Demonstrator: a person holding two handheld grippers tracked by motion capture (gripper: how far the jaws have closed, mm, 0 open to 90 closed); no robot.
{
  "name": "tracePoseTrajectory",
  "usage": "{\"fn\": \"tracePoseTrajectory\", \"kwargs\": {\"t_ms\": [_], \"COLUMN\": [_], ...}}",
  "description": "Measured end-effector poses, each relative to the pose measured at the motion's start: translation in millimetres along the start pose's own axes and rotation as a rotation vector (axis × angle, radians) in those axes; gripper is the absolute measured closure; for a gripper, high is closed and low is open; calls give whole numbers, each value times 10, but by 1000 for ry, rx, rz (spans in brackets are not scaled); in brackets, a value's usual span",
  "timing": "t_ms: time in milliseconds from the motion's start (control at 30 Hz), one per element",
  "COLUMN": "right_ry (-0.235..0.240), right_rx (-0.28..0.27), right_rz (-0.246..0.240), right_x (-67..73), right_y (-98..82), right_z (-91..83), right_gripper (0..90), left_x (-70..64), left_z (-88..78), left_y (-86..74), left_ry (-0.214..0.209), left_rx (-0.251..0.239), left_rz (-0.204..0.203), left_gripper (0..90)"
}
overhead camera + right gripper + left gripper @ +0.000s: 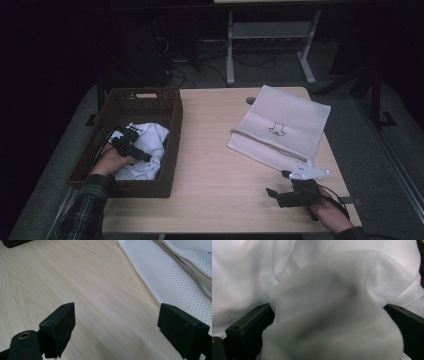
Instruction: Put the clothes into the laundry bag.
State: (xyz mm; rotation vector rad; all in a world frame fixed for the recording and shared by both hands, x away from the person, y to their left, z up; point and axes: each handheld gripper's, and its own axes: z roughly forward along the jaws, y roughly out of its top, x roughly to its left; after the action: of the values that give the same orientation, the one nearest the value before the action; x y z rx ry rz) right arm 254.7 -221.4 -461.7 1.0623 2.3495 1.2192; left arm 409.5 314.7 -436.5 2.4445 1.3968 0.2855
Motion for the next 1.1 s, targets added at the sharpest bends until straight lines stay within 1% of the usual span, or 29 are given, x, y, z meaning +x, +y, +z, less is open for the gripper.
{"fn": "tracePoseTrajectory", "kwargs": {"t_ms": [200,267,333,367,400,433,533,633,667,700,733,833,900,1100], "right_ry": [1,3,2,2,5,4,6,9,10,8,8,7,7,7], "right_rx": [6,4,4,6,8,9,6,2,2,3,4,3,1,-4], "right_rz": [-2,3,5,6,4,2,4,6,8,9,9,4,7,11], "right_x": [8,5,3,3,5,6,15,16,13,11,10,19,24,19], "right_y": [1,4,5,5,1,0,3,11,9,7,5,10,15,19], "right_z": [3,1,2,3,5,7,4,-3,-1,1,4,2,1,-2], "right_gripper": [137,137,137,137,137,137,137,137,137,137,137,137,137,137], "left_x": [5,12,13,18,25,30,44,50,54,53,56,85,108,151], "left_z": [12,-5,-8,-23,-31,-38,-62,-85,-91,-101,-113,-133,-146,-199], "left_y": [7,11,11,10,9,9,9,9,8,9,10,6,8,10], "left_ry": [-6,8,8,16,19,21,32,41,42,44,45,34,23,1], "left_rx": [11,21,21,24,25,26,30,34,33,33,35,31,27,10], "left_rz": [5,18,18,21,23,22,21,16,17,15,15,-5,-21,-66], "left_gripper": [1,58,97,97,154,172,264,371,385,417,472,560,591,630]}}
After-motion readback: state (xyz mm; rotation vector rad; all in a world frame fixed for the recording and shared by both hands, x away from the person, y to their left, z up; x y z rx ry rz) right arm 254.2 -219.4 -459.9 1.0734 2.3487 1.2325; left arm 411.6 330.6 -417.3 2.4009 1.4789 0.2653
